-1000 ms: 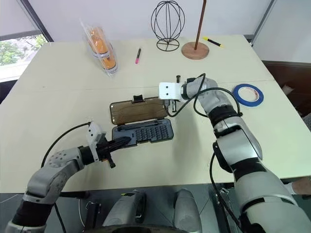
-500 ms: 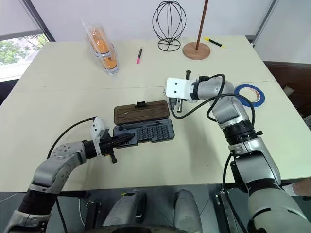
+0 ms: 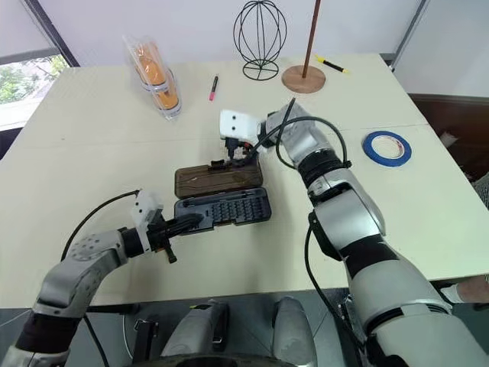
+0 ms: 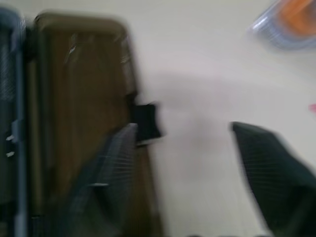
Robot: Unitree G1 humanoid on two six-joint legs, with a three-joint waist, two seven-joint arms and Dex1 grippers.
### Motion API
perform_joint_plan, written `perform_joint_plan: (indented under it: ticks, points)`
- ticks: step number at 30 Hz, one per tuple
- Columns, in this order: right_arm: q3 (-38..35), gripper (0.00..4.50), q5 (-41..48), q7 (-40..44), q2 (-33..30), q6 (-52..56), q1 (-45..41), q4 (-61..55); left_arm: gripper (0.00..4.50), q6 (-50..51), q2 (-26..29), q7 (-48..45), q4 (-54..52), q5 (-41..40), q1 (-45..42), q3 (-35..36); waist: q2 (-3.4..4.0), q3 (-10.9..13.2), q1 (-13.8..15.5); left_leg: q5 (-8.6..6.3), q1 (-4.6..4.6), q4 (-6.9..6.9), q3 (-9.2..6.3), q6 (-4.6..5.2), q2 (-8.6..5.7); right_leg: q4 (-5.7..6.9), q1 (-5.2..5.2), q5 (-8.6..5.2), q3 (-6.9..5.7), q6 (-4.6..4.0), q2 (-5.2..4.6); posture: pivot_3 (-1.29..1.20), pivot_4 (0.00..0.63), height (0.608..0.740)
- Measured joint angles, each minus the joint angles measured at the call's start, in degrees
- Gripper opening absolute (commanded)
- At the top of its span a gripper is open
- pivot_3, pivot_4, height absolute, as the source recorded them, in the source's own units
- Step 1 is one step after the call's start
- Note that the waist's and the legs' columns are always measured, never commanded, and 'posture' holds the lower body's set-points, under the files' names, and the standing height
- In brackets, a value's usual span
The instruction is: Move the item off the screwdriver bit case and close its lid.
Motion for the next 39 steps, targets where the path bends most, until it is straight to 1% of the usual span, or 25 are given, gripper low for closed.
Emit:
perform_joint_plan:
  ticks: [4, 10, 20, 25, 32, 35, 37, 39]
  points:
    - [0.0, 4.41, -1.19, -1.53, 1.12, -2.53, -2.03, 6.56, 0.0, 0.02, -0.53, 2.51, -3.01, -0.06, 3.42, 1.32, 0.04, 0.02, -0.05, -0.01, 0.0, -0.04, 0.0, 0.01, 0.0, 0.04, -0.06, 0.0, 0.01, 0.0, 0.01, 0.0, 0.15, 0.74]
    - [-0.2, 4.41, -1.65, -3.59, 2.01, -2.94, -2.84, 11.05, 0.0, 0.02, -0.79, 5.05, -6.25, -0.13, 7.4, 2.41, 0.04, 0.02, -0.03, -0.04, 0.0, -0.05, 0.0, 0.06, 0.0, 0.04, -0.07, 0.0, 0.02, -0.01, 0.01, 0.0, 0.15, 0.74]
    - [-2.46, 4.41, -2.43, -7.75, 1.92, -1.2, -2.84, 13.42, 0.0, 0.44, -0.87, 6.59, -7.57, -0.12, 8.03, 2.79, 0.04, 0.02, -0.03, -0.04, 0.0, -0.06, 0.0, 0.07, 0.0, 0.08, -0.07, 0.0, 0.01, -0.01, 0.01, 0.0, 0.15, 0.74]
    - [-3.89, 4.41, -2.46, -10.97, 1.37, 1.22, -2.67, 14.38, 0.0, 0.97, -1.23, 8.41, -9.42, -0.16, 10.07, 3.14, 0.04, 0.02, -0.04, -0.05, 0.0, -0.06, 0.0, 0.08, 0.0, 0.08, -0.08, -0.01, 0.02, -0.01, 0.01, 0.0, 0.15, 0.74]
    - [-5.09, 4.41, -2.55, -12.03, 1.0, 2.24, -1.08, 14.47, 0.0, 3.15, -1.15, 10.17, -12.07, -0.9, 11.49, 4.04, 0.04, 0.03, -0.07, -0.05, 0.0, -0.06, 0.01, 0.08, 0.0, 0.08, -0.07, -0.01, 0.01, -0.02, 0.01, 0.0, 0.15, 0.74]
    - [-5.66, 3.64, -2.54, -12.07, 1.17, 2.92, -1.01, 14.47, 0.0, 4.06, -0.98, 10.62, -13.08, -1.34, 12.08, 4.42, 0.04, 0.03, -0.05, -0.05, 0.0, -0.06, 0.01, 0.08, 0.0, 0.08, -0.07, -0.01, 0.01, -0.01, 0.01, 0.0, 0.15, 0.74]
    - [-5.88, 2.5, -2.55, -12.13, 1.56, 3.18, -0.68, 14.47, 0.0, 5.33, -0.6, 11.11, -13.82, -1.55, 12.0, 4.64, 0.04, 0.03, -0.05, -0.05, 0.0, -0.06, 0.01, 0.08, 0.0, 0.08, -0.07, -0.01, 0.01, -0.02, 0.01, 0.0, 0.15, 0.74]
    - [-6.06, 1.46, -2.54, -12.15, 2.01, 3.24, -0.25, 14.47, 0.0, 6.8, -0.49, 11.62, -14.19, -2.03, 11.5, 4.86, 0.04, 0.03, -0.05, -0.05, 0.0, -0.06, 0.01, 0.08, 0.0, 0.08, -0.07, -0.01, 0.01, -0.01, 0.01, 0.0, 0.15, 0.74]
